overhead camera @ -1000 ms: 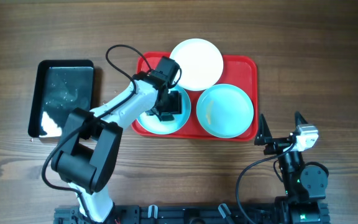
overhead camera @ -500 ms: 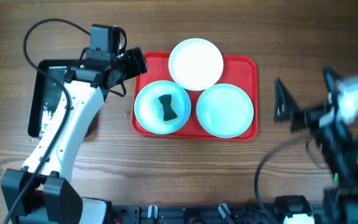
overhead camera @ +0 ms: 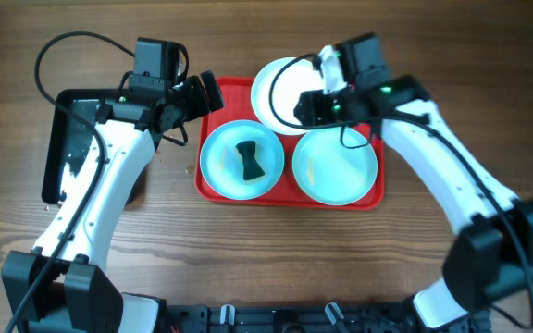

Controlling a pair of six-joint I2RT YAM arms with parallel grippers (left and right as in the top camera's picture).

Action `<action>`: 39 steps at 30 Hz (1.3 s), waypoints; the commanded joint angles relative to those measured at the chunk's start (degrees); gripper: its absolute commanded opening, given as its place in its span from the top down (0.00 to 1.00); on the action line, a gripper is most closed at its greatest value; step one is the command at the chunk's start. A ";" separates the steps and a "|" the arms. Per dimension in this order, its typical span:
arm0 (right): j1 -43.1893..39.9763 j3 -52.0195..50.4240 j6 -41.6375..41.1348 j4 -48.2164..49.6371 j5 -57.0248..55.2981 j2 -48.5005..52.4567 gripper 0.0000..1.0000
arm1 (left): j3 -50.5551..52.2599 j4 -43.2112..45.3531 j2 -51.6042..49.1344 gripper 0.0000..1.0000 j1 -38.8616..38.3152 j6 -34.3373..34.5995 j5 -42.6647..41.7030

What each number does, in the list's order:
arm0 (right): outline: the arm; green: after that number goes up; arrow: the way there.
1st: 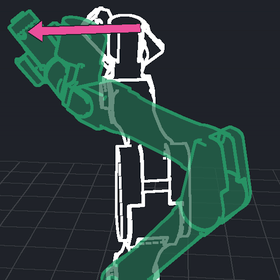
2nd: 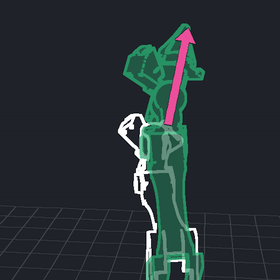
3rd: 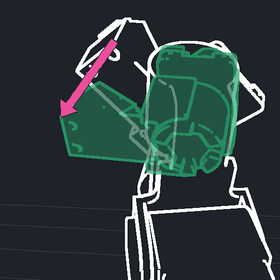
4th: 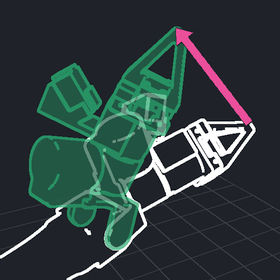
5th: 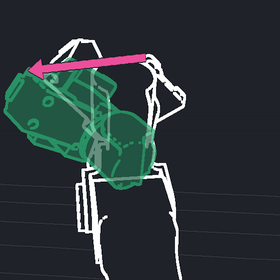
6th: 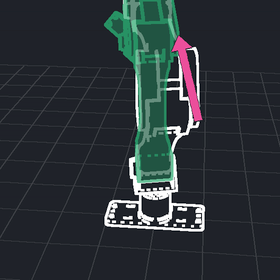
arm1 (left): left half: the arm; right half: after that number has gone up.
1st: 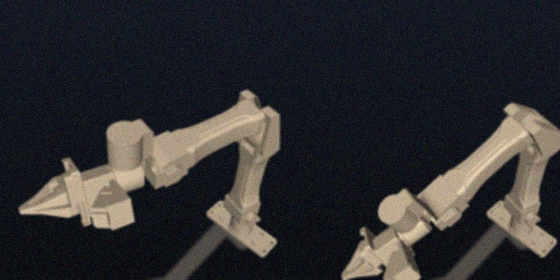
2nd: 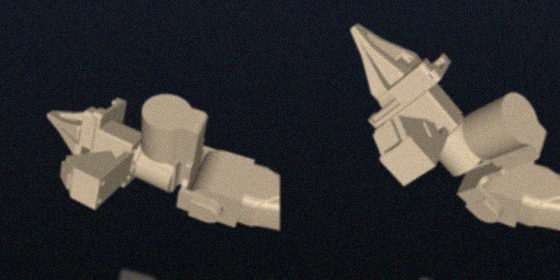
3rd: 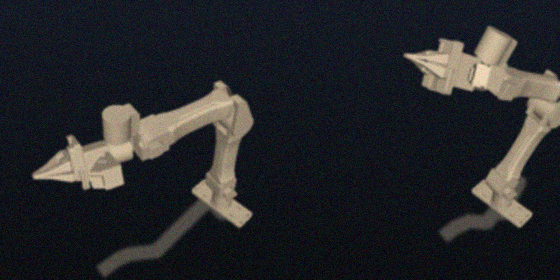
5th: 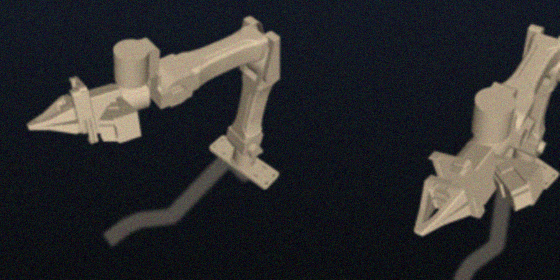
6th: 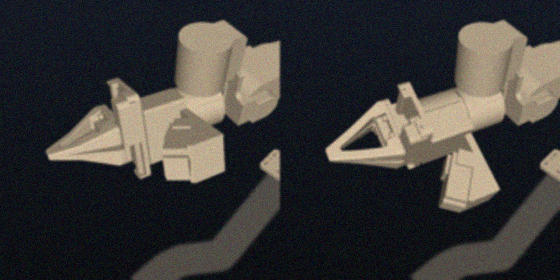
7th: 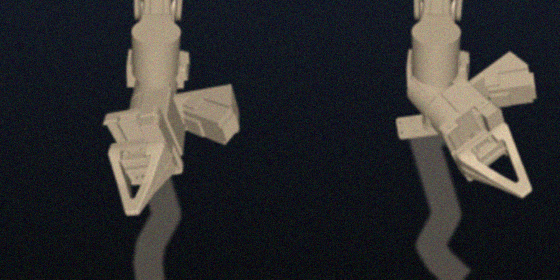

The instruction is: Clean dirty plates on tray and stack at the side

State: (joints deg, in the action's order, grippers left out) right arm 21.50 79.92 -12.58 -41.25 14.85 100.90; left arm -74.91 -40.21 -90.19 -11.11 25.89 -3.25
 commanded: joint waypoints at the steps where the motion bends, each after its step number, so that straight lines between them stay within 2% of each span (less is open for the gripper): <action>1: 3.50 1.49 1.51 1.11 -4.31 4.90 0.11 | -0.20 -0.09 0.04 0.00 0.26 0.04 0.15; 2: 4.76 1.38 2.38 3.26 -4.31 5.64 0.07 | -0.20 -0.33 0.02 0.00 0.26 0.02 0.15; 3: 5.75 1.11 1.86 5.22 -4.28 6.03 0.08 | -0.20 -0.50 0.02 0.01 0.26 0.02 0.15; 4: 6.73 0.92 1.40 7.02 -4.31 6.45 0.51 | -0.20 -0.70 0.02 0.02 0.26 0.02 0.15; 5: 7.43 0.46 -1.05 8.39 -4.52 7.08 0.68 | -0.20 -1.01 0.02 0.03 0.26 0.02 0.15; 6: 7.78 0.26 -1.44 8.72 -4.52 7.87 0.74 | -0.20 -1.33 0.02 0.04 0.26 0.02 0.15; 8: 8.26 0.26 -1.36 8.55 -4.50 10.88 0.73 | -0.11 -1.64 -0.39 0.05 0.26 0.04 0.13; 12: 9.09 0.26 -1.53 5.22 -2.73 15.21 0.65 | -0.09 -3.37 -1.55 0.06 0.26 0.04 0.11; 22: 9.09 0.20 -1.33 4.59 -2.80 18.75 0.67 | 1.86 -3.69 -7.26 0.09 -1.60 -0.15 -2.73; 23: 9.09 0.20 -1.14 4.57 -2.86 19.50 0.71 | 1.86 -3.78 -8.07 0.11 -1.60 -0.17 -2.73; 27: 9.09 0.26 -4.31 6.01 -2.75 19.54 0.95 | 1.86 -5.90 -9.94 0.50 -1.81 -0.17 -5.77; 28: 9.09 0.28 -4.35 6.10 -2.73 19.54 0.96 | 1.86 -6.73 -10.75 0.58 -2.19 -0.17 -5.97; 29: 9.09 0.28 -4.28 6.08 -2.34 19.54 0.96 | 1.86 -7.37 -11.65 0.58 -2.82 -0.17 -5.99; 31: 9.09 0.28 -4.02 6.12 -0.48 19.54 0.96 | 1.86 -8.72 -13.40 0.46 -4.04 -0.15 -6.54; 33: 9.09 0.28 -3.98 6.32 -0.39 19.54 0.96 | 1.86 -10.95 -15.52 0.42 -5.49 -0.15 -8.52; 37: 9.07 0.28 -4.00 7.17 -0.39 19.54 0.95 | 1.86 -9.03 -17.22 0.42 -7.98 -0.15 -9.38; 38: 9.07 0.28 -3.98 7.19 -0.39 19.54 0.95 | 1.86 -7.76 -18.01 0.44 -8.70 -0.15 -9.38; 39: 9.07 0.28 -3.98 7.17 -0.39 19.54 0.95 | 1.86 -6.91 -18.69 0.50 -9.25 -0.13 -9.40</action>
State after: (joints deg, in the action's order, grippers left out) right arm 30.46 79.99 -16.29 -34.39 13.52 118.96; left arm -73.45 -48.56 -107.02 -19.20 26.02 -11.53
